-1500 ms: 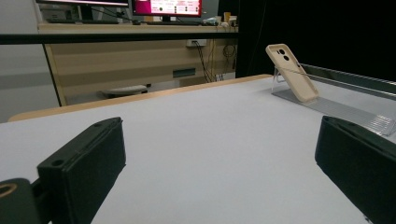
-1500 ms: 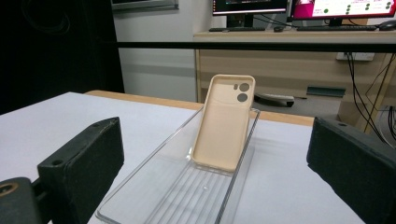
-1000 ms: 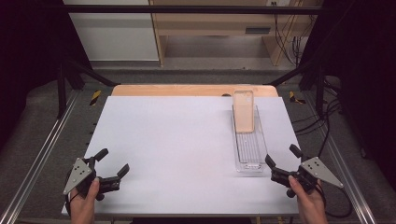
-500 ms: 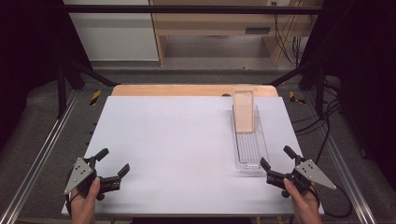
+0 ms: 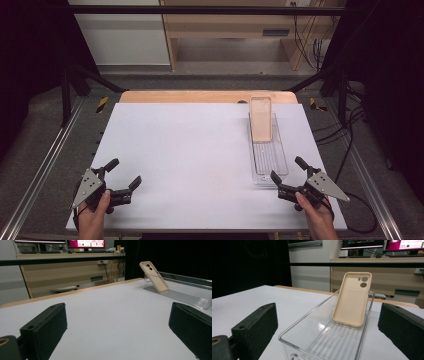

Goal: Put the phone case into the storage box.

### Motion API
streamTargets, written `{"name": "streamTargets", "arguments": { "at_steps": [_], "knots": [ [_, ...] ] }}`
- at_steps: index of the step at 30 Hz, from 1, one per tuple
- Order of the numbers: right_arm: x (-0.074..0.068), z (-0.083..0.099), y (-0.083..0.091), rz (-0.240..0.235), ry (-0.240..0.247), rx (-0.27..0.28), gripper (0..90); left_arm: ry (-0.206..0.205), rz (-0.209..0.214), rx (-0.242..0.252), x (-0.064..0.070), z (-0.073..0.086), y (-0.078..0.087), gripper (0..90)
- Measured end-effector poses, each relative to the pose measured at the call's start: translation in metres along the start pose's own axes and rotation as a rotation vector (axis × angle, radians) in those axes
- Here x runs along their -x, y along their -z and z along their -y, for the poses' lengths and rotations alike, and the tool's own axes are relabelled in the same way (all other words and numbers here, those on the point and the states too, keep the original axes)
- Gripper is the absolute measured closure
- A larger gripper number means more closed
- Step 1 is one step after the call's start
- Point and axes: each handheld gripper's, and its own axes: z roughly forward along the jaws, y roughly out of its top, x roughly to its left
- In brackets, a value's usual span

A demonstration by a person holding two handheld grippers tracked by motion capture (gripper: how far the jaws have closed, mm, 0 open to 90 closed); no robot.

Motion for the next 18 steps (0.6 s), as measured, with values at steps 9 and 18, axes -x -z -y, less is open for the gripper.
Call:
{"name": "streamTargets", "arguments": {
  "at_steps": [9, 18],
  "knots": [
    [-0.006, 0.000, -0.009, -0.017, 0.009, -0.025, 2.7, -0.019, 0.024, 0.011, 0.004, -0.002, -0.001, 1.4],
    [-0.011, 0.002, -0.017, -0.033, 0.024, -0.049, 2.7, -0.020, 0.036, 0.021, 0.006, -0.003, -0.001, 1.4]
  ]
}}
